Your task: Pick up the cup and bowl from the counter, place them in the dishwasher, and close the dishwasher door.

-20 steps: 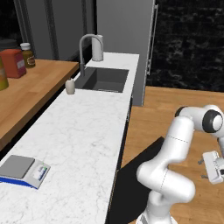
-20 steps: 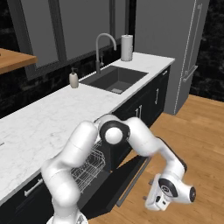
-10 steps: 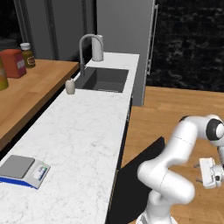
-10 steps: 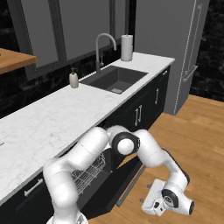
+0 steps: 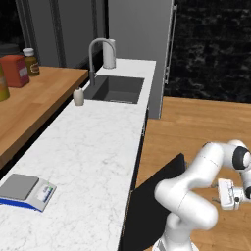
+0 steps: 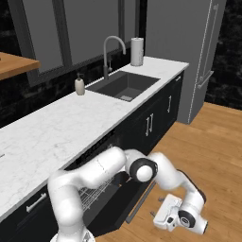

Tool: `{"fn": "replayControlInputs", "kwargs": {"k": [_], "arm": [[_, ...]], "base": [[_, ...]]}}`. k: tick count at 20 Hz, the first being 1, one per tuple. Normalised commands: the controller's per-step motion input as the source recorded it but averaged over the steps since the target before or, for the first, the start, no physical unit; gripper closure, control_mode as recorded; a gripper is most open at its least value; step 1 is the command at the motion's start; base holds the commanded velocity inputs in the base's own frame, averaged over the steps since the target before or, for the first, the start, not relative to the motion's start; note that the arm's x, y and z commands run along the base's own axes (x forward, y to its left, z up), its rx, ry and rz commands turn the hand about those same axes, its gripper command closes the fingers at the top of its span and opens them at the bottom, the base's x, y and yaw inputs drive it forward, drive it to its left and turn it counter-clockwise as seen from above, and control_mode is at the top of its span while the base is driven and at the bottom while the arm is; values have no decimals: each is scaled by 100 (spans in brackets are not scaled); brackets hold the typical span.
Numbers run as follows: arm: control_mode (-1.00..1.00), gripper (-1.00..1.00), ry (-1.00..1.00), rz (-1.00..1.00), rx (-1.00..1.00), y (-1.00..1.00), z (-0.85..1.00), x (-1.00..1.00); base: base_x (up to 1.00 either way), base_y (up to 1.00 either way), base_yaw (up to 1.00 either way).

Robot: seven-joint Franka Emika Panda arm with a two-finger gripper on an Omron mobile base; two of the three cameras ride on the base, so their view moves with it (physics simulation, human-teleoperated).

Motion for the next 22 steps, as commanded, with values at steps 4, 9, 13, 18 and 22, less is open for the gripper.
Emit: {"fn": "replayControlInputs", "kwargs": {"k": [4, 9, 13, 18, 22], "arm": [[-100, -100, -1, 0, 6, 0, -36, 16], [-100, -100, -1, 0, 0, 0, -63, 25], [-100, -100, 0, 0, 0, 0, -71, 44], [-100, -100, 0, 1, 0, 0, -64, 45], [-100, -100, 0, 1, 0, 0, -64, 47]], "base": [[0, 0, 0], [0, 0, 0], [0, 0, 0], [0, 0, 0], [0, 0, 0]]}}
